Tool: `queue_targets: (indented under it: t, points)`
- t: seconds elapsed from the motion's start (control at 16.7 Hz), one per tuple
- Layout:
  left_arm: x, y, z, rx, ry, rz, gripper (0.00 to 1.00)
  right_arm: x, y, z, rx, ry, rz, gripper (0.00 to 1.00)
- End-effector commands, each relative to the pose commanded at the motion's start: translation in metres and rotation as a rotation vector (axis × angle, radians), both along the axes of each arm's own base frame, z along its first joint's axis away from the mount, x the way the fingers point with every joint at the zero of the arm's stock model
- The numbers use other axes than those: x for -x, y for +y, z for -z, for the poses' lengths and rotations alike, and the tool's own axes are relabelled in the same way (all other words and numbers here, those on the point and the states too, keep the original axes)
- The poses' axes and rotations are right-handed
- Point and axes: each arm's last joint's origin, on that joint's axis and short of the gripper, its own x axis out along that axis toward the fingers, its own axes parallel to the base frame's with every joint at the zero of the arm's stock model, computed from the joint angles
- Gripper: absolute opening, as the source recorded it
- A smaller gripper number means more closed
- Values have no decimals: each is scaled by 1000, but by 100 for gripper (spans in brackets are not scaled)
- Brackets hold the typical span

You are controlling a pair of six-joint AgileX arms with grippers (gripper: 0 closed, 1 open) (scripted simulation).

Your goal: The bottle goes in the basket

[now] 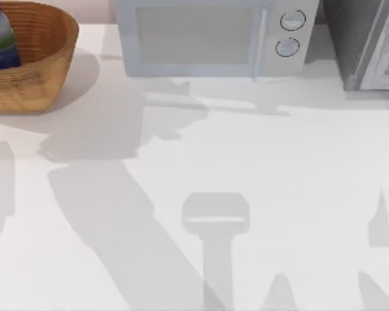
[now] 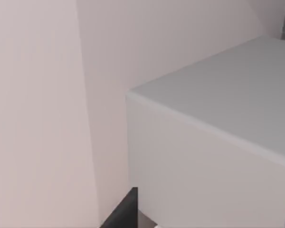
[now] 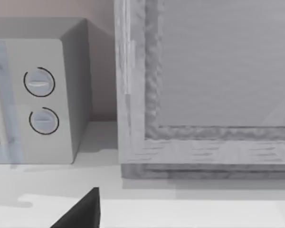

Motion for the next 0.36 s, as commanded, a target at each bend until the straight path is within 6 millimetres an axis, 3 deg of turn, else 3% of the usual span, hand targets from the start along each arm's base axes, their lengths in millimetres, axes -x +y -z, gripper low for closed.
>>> queue_targets:
  t: [0.36]
  points:
    - [0, 0, 0, 0, 0, 0, 100, 0, 0, 0, 0, 0, 0, 100]
